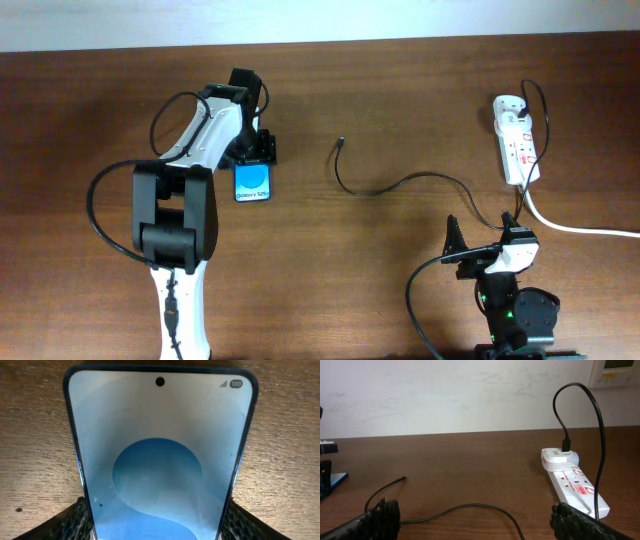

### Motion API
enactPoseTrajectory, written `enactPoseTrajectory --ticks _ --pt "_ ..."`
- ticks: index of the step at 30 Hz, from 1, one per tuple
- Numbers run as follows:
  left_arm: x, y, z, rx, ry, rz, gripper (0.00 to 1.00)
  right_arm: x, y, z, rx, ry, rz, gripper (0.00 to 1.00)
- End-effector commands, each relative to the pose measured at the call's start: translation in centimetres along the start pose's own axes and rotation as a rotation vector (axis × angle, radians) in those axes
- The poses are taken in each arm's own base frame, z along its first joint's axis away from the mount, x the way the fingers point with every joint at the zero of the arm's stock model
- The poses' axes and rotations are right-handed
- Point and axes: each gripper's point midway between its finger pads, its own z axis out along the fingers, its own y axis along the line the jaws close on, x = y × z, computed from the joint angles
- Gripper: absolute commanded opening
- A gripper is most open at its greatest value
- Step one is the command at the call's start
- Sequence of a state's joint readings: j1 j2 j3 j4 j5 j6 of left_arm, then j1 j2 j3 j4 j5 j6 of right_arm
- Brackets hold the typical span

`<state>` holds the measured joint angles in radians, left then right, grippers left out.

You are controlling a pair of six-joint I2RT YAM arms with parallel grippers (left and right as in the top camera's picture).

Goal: Plug charger to phone and switch on socket

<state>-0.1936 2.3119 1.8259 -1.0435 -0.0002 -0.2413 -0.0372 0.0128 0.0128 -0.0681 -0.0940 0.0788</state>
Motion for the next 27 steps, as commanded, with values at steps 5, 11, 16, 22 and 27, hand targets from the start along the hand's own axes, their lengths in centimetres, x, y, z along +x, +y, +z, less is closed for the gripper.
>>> enactPoseTrajectory --ticks 5,11,16,22,27 --pt "-2.1 -1.6 -3.6 0.069 -0.014 -0.015 0.72 0.3 0.1 0.0 -0.005 0.005 0.005 0.99" --pt "-3.7 -2.3 -7.5 0.098 -0.073 -0.013 0.49 0.3 0.1 0.0 -0.005 0.005 0.005 0.98" --pt "-3.6 -2.5 -7.6 0.117 -0.064 -0.094 0.00 0.3 0.1 0.0 -0.005 0.005 0.005 0.99" --pt "-3.1 -3.8 -7.8 0.201 -0.012 -0.311 0.00 0.3 0.1 0.0 -0.005 0.005 0.005 0.98" --pt "-2.0 -4.4 -9.2 0.330 0.122 -0.561 0.00 0.2 0.1 0.0 -0.005 0.001 0.004 0.98"
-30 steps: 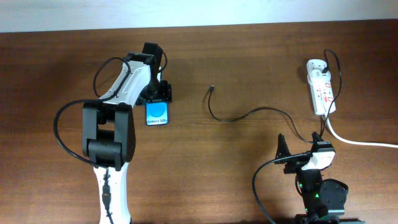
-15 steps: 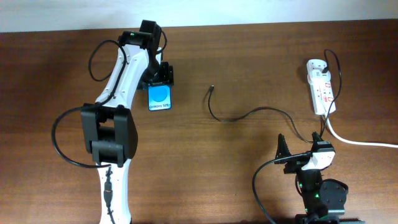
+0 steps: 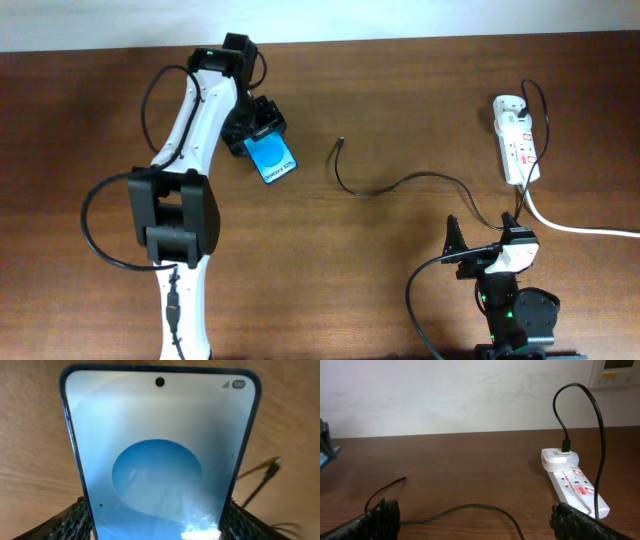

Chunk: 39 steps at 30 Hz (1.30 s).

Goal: Plug charger to phone and switch on socket

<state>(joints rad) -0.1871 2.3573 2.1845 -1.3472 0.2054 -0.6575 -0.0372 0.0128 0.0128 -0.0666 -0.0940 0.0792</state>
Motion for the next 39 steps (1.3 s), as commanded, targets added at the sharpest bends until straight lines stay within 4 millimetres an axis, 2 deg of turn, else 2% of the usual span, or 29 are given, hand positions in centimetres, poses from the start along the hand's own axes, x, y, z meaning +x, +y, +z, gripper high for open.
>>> enactPoseTrajectory --ticks 1,4,7,11,15,17,19,22,23,26,29,32,34,36,39 --pt "0.2 -2.0 -2.2 0.209 0.111 -0.157 0.00 0.0 0.0 0.0 0.000 -0.006 0.004 0.98" --pt "-0.1 -2.3 -3.6 0.348 0.199 -0.203 0.00 -0.4 0.3 0.0 -0.016 -0.015 0.023 0.99" --pt "0.0 -2.4 -5.2 0.464 0.291 -0.249 0.00 -2.4 1.2 -0.4 -0.063 -0.040 0.089 0.99" --pt "0.5 -1.6 -5.2 0.439 0.316 -0.278 0.00 -4.6 2.8 0.6 -0.138 0.063 0.102 0.99" --pt "0.6 0.4 -4.3 0.304 0.304 -0.418 0.00 -6.3 4.3 4.0 -0.212 0.277 0.147 0.98" --pt "0.5 1.6 -3.9 0.240 0.277 -0.425 0.00 -6.8 5.0 6.5 -0.233 0.496 0.193 0.98" --pt "0.5 1.8 -3.8 0.222 0.269 -0.424 0.00 -7.6 5.3 8.6 -0.240 0.655 0.240 0.98" --pt "0.4 1.8 -3.8 0.225 0.266 -0.424 0.00 -7.7 5.1 11.5 -0.202 0.892 0.301 0.99" --pt "0.4 1.8 -3.8 0.225 0.266 -0.424 0.00 -7.4 5.0 12.0 -0.198 0.917 0.307 0.99" --pt "0.5 1.8 -3.8 0.224 0.268 -0.423 0.00 -5.1 5.3 14.3 -0.224 0.973 0.348 0.98" --pt "0.4 1.8 -3.8 0.221 0.261 -0.423 0.00 -4.4 6.1 14.9 -0.276 0.989 0.381 0.99" --pt "0.3 1.8 -3.7 0.222 0.256 -0.421 0.00 -4.2 6.1 14.9 -0.274 0.996 0.390 0.99" --pt "1.0 1.4 -4.0 0.236 0.308 -0.482 0.00 -4.2 6.3 14.9 -0.248 1.007 0.450 0.98" --pt "1.9 1.1 -4.4 0.232 0.371 -0.595 0.00 -4.5 7.5 15.0 -0.289 0.999 0.455 0.99" --pt "3.7 -0.5 -5.4 0.284 0.498 -0.660 0.00 -4.9 10.0 15.4 -0.317 0.991 0.478 0.99"
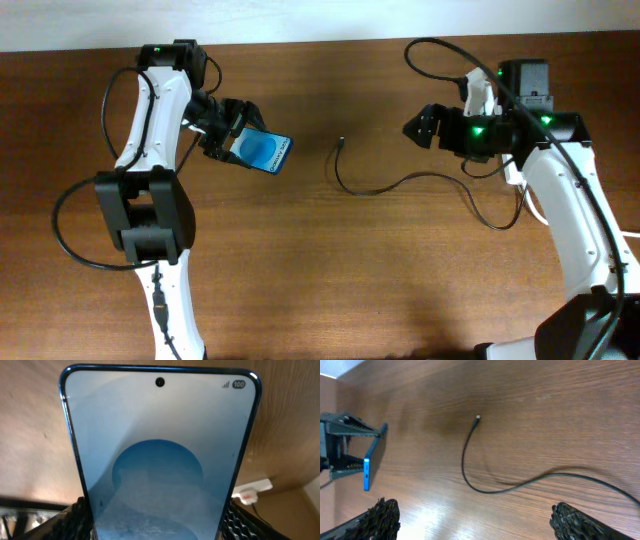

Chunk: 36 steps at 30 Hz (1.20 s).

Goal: Plug charger to phone and switch on socket

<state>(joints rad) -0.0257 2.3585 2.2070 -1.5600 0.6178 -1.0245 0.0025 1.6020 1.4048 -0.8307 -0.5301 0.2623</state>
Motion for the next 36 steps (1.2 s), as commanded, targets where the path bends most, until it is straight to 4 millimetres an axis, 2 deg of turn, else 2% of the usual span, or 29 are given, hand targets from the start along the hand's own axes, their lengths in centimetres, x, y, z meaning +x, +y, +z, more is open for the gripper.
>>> enactPoseTrajectory --ticks 1,4,7,8,12,17,24,27,29,32,34,36 --pt "3.6 -1.7 -0.4 0.078 0.158 -0.064 0.00 -0.1 3.4 1.0 -0.066 0.001 0.020 0.99" --pt "4.8 -1.8 0.2 0.057 0.179 -0.080 0.00 -0.3 5.3 1.6 -0.100 -0.008 0.104 0.99" --pt "5.8 -2.0 0.9 0.042 0.182 -0.080 0.00 0.2 7.3 2.2 -0.131 -0.001 0.090 0.97" --pt "5.8 -2.0 1.0 0.041 0.184 -0.080 0.00 0.3 7.4 2.3 -0.129 0.002 0.102 0.97" --pt "10.4 -4.2 -0.9 0.170 0.474 -0.098 0.00 0.2 7.2 2.3 -0.119 -0.003 0.109 0.96" --pt "12.1 -5.3 -2.1 0.232 0.595 -0.100 0.00 0.2 7.0 2.4 -0.107 -0.006 0.111 0.96" --pt "12.2 -5.3 -2.2 0.242 0.596 -0.076 0.00 0.2 7.0 2.4 -0.105 -0.008 0.111 0.96" --pt "11.4 -5.1 -1.6 0.226 0.543 -0.063 0.00 0.2 7.0 2.4 -0.105 -0.007 0.111 0.96" --pt "10.3 -4.5 -0.8 0.188 0.468 -0.059 0.00 0.3 7.1 2.4 -0.106 -0.006 0.109 0.96" --pt "7.3 -2.7 1.2 0.056 0.240 -0.105 0.00 0.6 8.1 3.0 -0.105 -0.008 0.065 0.96" --pt "6.7 -3.0 2.5 0.026 0.145 -0.095 0.00 1.3 8.8 4.0 -0.093 0.005 0.039 0.97" --pt "7.1 -3.4 3.5 0.016 0.105 -0.087 0.00 2.1 9.3 5.5 -0.093 0.036 0.026 0.97"
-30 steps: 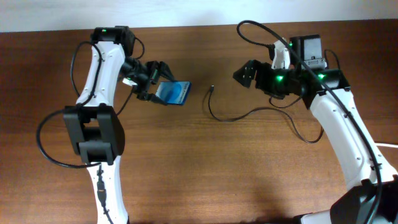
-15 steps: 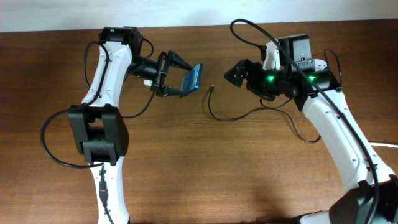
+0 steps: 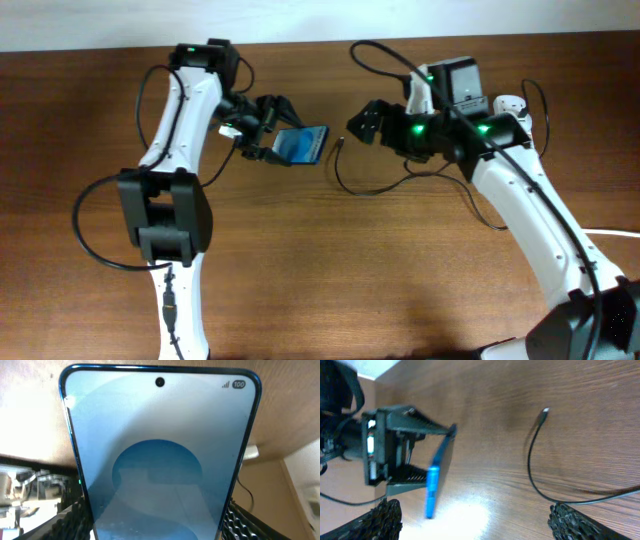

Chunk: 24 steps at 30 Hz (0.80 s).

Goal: Plug charger to phone and switch on socket

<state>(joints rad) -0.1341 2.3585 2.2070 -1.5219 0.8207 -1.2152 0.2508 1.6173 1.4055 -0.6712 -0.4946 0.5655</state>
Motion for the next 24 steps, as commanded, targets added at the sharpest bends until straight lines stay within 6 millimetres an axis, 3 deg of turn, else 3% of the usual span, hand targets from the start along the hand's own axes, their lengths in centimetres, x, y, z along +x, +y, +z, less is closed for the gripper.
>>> enactPoseTrajectory --ticks 1,4,6,9,12,14,17,19,24 --pt "0.7 -0.9 1.5 -0.015 -0.088 0.027 0.00 0.8 0.0 2.7 0.031 0.041 -0.027 0.94" --pt "1.1 -0.9 2.0 -0.021 -0.086 0.037 0.00 1.8 -1.5 5.7 0.056 0.103 -0.009 0.83" --pt "1.1 -0.9 2.0 -0.021 -0.086 0.037 0.00 2.0 -1.0 6.7 0.044 0.105 -0.029 0.81" --pt "1.1 -0.9 2.0 -0.021 -0.086 0.037 0.00 2.3 0.8 7.5 0.020 0.086 -0.080 0.75" --pt "1.6 -1.0 2.0 -0.014 -0.058 0.037 0.00 2.7 1.3 8.1 0.055 0.066 -0.061 0.66" --pt "1.6 -0.9 2.0 -0.018 -0.056 0.032 0.00 3.0 1.9 8.5 0.062 0.052 -0.041 0.55" --pt "1.8 -0.7 2.1 -0.027 -0.053 0.028 0.00 3.4 2.6 9.2 0.059 0.045 -0.039 0.48" --pt "2.2 -0.7 2.5 -0.032 -0.049 0.036 0.00 3.9 2.3 10.1 0.068 0.062 -0.009 0.38" --pt "2.6 -0.6 2.9 -0.042 -0.047 0.046 0.00 4.3 2.0 10.7 0.072 0.079 0.023 0.32"
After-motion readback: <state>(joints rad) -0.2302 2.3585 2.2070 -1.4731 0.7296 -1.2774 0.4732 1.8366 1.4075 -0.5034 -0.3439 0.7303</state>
